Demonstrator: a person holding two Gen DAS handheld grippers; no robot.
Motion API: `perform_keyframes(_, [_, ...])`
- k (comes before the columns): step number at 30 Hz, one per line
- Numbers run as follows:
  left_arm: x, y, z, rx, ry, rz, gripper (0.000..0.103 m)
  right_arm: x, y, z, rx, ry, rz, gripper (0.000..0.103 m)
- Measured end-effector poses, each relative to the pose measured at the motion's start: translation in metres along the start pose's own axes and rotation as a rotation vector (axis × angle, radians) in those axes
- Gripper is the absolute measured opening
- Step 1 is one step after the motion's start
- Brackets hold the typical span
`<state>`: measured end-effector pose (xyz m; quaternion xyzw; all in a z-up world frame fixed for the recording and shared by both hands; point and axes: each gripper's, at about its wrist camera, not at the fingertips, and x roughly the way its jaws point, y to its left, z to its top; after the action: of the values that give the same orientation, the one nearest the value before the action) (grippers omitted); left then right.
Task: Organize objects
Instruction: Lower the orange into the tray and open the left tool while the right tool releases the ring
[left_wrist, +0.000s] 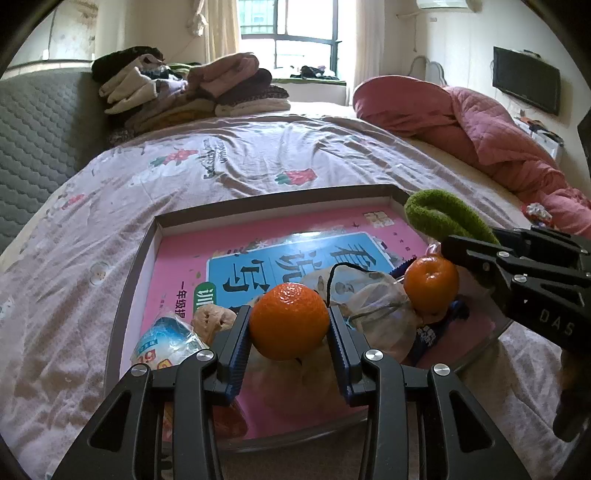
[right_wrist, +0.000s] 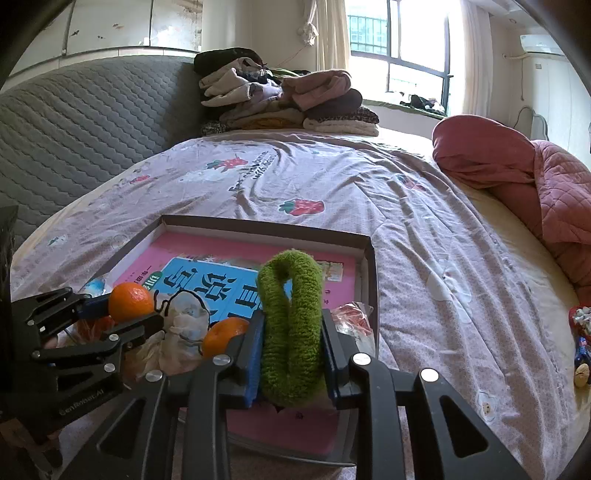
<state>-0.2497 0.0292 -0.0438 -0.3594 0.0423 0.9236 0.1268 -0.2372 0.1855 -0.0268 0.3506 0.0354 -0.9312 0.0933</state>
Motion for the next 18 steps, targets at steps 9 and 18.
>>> perform_keyframes(9, [-0.0002,-0.0013,-0.0007,0.001,-0.001,-0.002,0.041,-0.0023,-0.0007,-0.0010,0.001,0.000,-0.008,0.032])
perform_keyframes(18, [-0.0004,-0.0014,-0.0006,-0.003,-0.003,-0.002,0.041,-0.0062,-0.0014,0.0003,-0.001,0.010,-0.018,0.038])
